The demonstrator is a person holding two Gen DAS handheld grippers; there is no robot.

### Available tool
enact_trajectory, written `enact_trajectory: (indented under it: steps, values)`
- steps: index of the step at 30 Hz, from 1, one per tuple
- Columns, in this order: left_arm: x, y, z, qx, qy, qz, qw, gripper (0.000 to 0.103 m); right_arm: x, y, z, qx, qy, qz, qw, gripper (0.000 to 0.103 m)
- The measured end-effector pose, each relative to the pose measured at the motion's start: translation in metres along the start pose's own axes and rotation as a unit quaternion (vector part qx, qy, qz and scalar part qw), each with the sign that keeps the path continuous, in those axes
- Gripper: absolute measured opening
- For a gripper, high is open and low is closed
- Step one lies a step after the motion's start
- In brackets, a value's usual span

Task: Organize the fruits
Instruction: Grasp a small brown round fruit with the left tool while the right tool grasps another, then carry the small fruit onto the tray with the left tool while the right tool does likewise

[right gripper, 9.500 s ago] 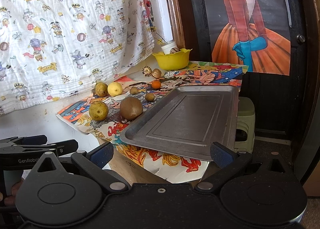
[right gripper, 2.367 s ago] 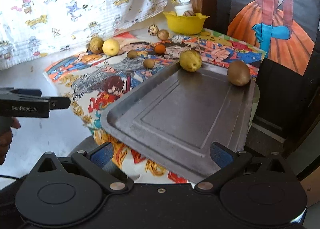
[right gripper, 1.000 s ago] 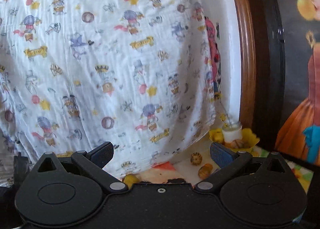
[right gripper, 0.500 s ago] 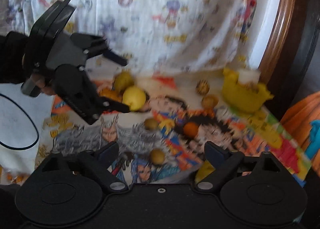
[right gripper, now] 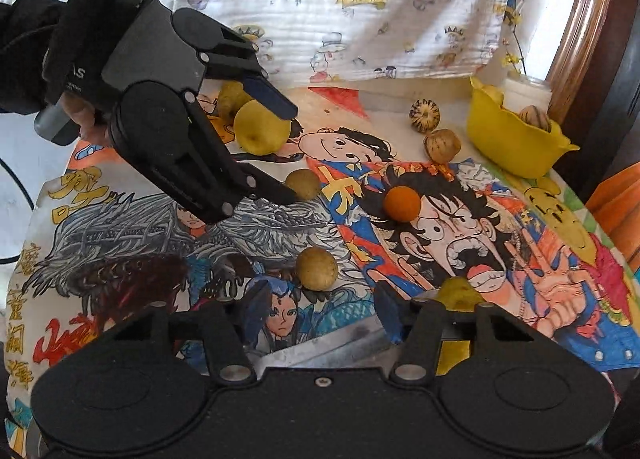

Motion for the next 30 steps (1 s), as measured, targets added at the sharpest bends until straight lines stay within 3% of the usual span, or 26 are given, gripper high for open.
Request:
enact_trajectory:
  steps: [7, 18, 22, 30]
  values:
    - [0.001, -0.019, -0.005, 0.022, 0.003, 0.029, 0.9993, 0.070, -0.004, -0.015, -0.004, -0.017, -0.016, -0.001, 1.000, 0.050]
    - [-0.001, -0.024, -0.006, 0.055, 0.022, 0.034, 0.9976, 0.039, -0.004, -0.023, -0.006, -0.036, -0.037, -0.007, 0.999, 0.034]
    - [-0.001, -0.025, -0.007, 0.043, 0.017, 0.038, 0.9982, 0.029, -0.004, -0.023, -0.005, -0.036, -0.037, -0.008, 0.999, 0.029]
    - [-0.003, -0.019, -0.009, 0.034, 0.050, 0.051, 0.9968, 0.028, -0.004, -0.015, -0.005, -0.030, -0.062, -0.012, 0.998, 0.028]
Point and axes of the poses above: each gripper's, at about its wrist camera, not at the fingertips, and y roughly against the way its jaws point, z to its left, x to its underside, the point moved 7 cm from there along -y, roughly the way its jaws point, and after that the axes turned 3 degrees about -x, right-handed, at the moved point
